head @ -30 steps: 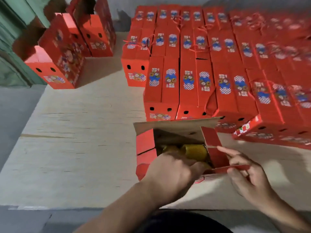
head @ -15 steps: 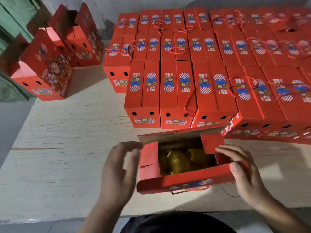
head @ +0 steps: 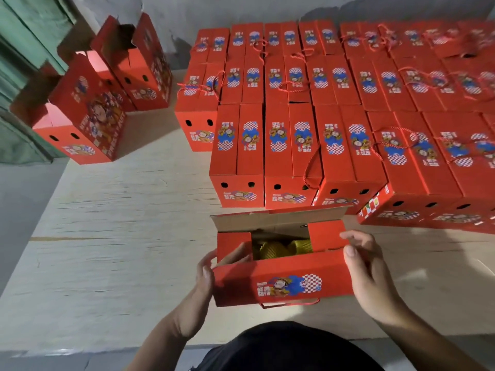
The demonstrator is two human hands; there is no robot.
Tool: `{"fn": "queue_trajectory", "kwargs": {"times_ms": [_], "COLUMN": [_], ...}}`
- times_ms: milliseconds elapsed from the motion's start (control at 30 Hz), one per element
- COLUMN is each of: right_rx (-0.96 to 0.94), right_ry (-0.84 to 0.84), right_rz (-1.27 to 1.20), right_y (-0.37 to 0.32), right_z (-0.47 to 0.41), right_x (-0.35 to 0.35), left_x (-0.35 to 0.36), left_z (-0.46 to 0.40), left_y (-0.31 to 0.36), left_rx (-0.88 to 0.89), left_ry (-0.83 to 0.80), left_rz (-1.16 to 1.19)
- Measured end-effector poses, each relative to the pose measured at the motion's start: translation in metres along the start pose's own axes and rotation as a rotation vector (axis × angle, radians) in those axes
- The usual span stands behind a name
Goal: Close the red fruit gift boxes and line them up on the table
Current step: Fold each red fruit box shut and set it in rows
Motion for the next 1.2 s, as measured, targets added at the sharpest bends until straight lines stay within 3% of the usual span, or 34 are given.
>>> {"fn": "queue_trajectory", "kwargs": {"times_ms": [67, 167, 233, 333, 367, 500, 633, 767, 967, 1100, 1200], "right_rx": [0.014, 0.043, 0.051, -0.259, -0.357, -0.512, -0.635, -0.688, -0.677, -0.586, -0.598], "right_ry": [-0.018, 0.016, 0.09, 0.119, 0.106, 0.055, -0.013, -0.037, -0.139, 0.016, 0.139], "right_rz": [0.04, 0.074, 0.108, 0.348, 0.426, 0.582, 0.61, 0.583, 0.804, 0.817, 0.595], "right_y": [0.006, 0.011, 0.011, -0.014, -0.02, -0.032, -0.044, -0.05, -0.043, -0.038, -0.054], "right_z": [-0.005, -0.008, -0.006, -0.005, -0.004, -0.006, -0.007, -0.011, -0.021, -0.021, -0.021], "right_x": [0.003, 0.006, 0.002, 0.002, 0.004, 0.011, 0.021, 0.028, 0.05, 0.038, 0.02], "left_x": [0.002, -0.012, -0.011, -0.014, -0.014, -0.018, -0.014, -0.006, 0.002, -0.007, -0.018], "left_z": [-0.002, -0.008, -0.011, -0.013, -0.014, -0.012, -0.014, -0.019, -0.032, -0.032, -0.032], "left_y": [0.0, -0.004, -0.01, -0.005, -0.001, 0.027, 0.036, 0.048, 0.053, 0.041, 0.031], "left_rx": [0.081, 0.139, 0.123, 0.192, 0.219, 0.422, 0.449, 0.569, 0.505, 0.351, 0.253], "left_ry": [0.012, 0.302, 0.413, 0.512, 0.514, 0.627, 0.683, 0.637, 0.577, 0.662, 0.724], "left_rz": [-0.055, -0.072, -0.026, 0.024, -0.032, -0.611, -0.859, -0.992, -1.196, -1.098, -0.957]}}
Point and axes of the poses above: each hand's wrist, its own z-axis away from the middle knuckle, its own x-axis out of the palm, y = z × x, the point moved 9 cm from there along -z, towards the middle knuckle, and after that the axes turned 10 degrees about y, right-handed, at the moved point
